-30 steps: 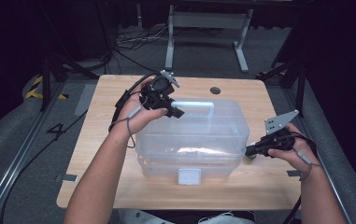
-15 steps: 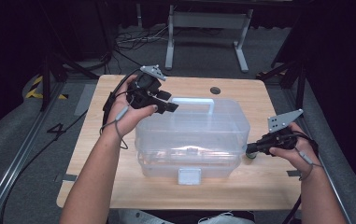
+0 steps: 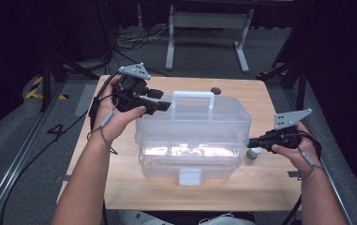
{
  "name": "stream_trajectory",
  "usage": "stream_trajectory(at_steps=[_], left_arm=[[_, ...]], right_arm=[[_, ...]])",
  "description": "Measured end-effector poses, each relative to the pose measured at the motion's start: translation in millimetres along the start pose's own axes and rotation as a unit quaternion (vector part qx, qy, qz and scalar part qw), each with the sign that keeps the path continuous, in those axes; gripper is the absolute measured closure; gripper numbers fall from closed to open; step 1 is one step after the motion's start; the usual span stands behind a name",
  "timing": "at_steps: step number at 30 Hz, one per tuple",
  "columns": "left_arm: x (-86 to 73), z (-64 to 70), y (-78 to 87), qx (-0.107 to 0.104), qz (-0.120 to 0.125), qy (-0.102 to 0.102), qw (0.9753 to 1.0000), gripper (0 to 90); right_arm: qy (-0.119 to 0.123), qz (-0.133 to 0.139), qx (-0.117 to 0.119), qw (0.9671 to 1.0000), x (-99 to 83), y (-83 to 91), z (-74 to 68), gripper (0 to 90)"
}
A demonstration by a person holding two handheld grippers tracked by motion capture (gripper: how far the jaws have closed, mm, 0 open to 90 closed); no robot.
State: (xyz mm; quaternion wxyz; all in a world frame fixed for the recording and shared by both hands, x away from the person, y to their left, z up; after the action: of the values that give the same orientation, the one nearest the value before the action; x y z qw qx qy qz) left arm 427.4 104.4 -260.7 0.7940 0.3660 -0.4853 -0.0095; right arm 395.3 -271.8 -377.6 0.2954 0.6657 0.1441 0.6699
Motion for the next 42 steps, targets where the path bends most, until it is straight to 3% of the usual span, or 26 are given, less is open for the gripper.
stream_trajectory(at_steps=[9, 28, 35, 42], left_arm=[[-11.1, -11.8, 22.0, 0.011, 0.024, 0.019, 0.9995, 49.2], [-41.6, -21.1, 53.1, 0.015, 0.063, 0.040, 0.9971, 50.3], [-56.3, -20.8, 56.9, 0.015, 0.064, 0.042, 0.9970, 51.2], [-69.1, -22.2, 51.0, 0.016, 0.062, 0.047, 0.9968, 50.9]], right_arm=[[-0.004, 0.039, -0.028, 0.9988, 4.8, 5.0, 4.5, 90.0], [-0.015, 0.081, -0.072, 0.9940, 14.8, 7.0, 13.2, 90.0], [-0.016, 0.087, -0.095, 0.9915, 18.2, 6.0, 14.7, 90.0], [-0.027, 0.106, -0.121, 0.9866, 20.3, 5.7, 17.0, 90.0]])
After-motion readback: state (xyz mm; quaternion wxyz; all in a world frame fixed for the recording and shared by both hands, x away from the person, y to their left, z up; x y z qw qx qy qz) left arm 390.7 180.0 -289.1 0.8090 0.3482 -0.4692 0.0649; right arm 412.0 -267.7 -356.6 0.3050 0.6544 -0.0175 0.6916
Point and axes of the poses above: each handheld gripper's, and its own axes: y roughly backward along the jaws, x roughly out of its top, z roughly to its right, the point moved 5 cm from there along -y, roughly forward along the jaws, and after that the axes turned 13 degrees about y, right-handed, at the moved point
